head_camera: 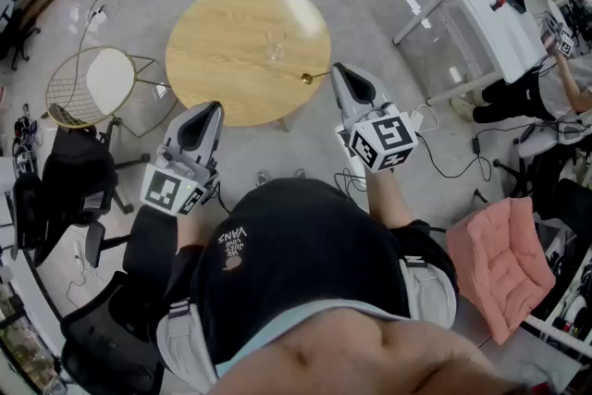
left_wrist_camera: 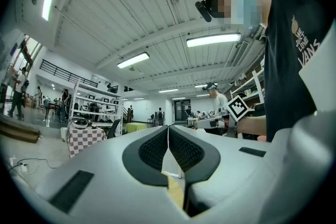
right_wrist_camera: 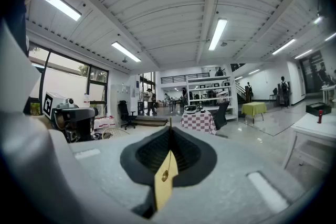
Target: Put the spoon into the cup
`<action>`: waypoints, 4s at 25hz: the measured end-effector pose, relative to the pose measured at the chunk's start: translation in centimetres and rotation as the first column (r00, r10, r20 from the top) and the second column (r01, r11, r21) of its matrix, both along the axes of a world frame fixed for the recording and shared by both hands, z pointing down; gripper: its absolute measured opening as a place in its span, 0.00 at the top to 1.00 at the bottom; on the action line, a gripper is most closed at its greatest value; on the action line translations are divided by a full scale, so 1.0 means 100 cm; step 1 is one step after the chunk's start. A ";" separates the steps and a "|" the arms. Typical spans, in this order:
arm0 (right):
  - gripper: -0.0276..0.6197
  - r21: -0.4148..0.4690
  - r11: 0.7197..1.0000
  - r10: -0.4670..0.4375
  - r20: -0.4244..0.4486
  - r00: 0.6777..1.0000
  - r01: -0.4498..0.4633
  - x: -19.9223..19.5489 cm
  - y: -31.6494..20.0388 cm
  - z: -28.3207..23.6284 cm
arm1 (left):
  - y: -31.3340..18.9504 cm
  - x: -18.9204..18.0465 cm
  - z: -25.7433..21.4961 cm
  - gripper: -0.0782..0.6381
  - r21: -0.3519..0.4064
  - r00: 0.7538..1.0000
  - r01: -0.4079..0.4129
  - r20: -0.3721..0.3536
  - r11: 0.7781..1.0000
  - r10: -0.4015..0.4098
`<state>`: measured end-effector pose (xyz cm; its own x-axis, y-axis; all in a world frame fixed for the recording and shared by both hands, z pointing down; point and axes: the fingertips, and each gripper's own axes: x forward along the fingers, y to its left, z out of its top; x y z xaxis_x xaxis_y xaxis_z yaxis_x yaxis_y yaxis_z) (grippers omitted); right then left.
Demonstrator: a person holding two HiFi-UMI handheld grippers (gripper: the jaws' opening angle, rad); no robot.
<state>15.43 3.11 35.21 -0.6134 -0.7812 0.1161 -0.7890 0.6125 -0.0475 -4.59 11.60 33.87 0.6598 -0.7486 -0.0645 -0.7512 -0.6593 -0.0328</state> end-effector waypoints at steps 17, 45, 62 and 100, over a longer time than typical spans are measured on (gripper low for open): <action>0.96 0.008 1.000 0.028 0.078 0.997 -0.029 -0.020 0.012 -0.001 | 0.004 -0.016 0.005 0.89 0.001 0.998 -0.058 -0.005 0.998 0.058; 0.96 -0.017 0.985 0.170 0.084 0.982 -0.169 -0.042 0.006 0.010 | -0.026 -0.056 0.025 0.89 -0.043 0.986 -0.165 -0.029 0.985 0.164; 0.96 -0.029 0.993 0.116 0.101 0.988 -0.114 -0.020 -0.064 0.017 | -0.088 -0.021 0.029 0.89 -0.048 0.989 -0.145 -0.018 0.988 0.145; 0.96 -0.019 0.959 0.284 0.082 0.955 -0.283 -0.048 -0.149 0.019 | -0.206 -0.044 0.032 0.89 -0.059 0.937 -0.349 -0.017 0.935 0.348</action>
<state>10.67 -11.82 37.08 -0.3743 -0.9238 0.0801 -0.9234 0.3635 -0.1233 -8.96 -9.01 37.08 0.8798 -0.4743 -0.0316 -0.4740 -0.8803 0.0184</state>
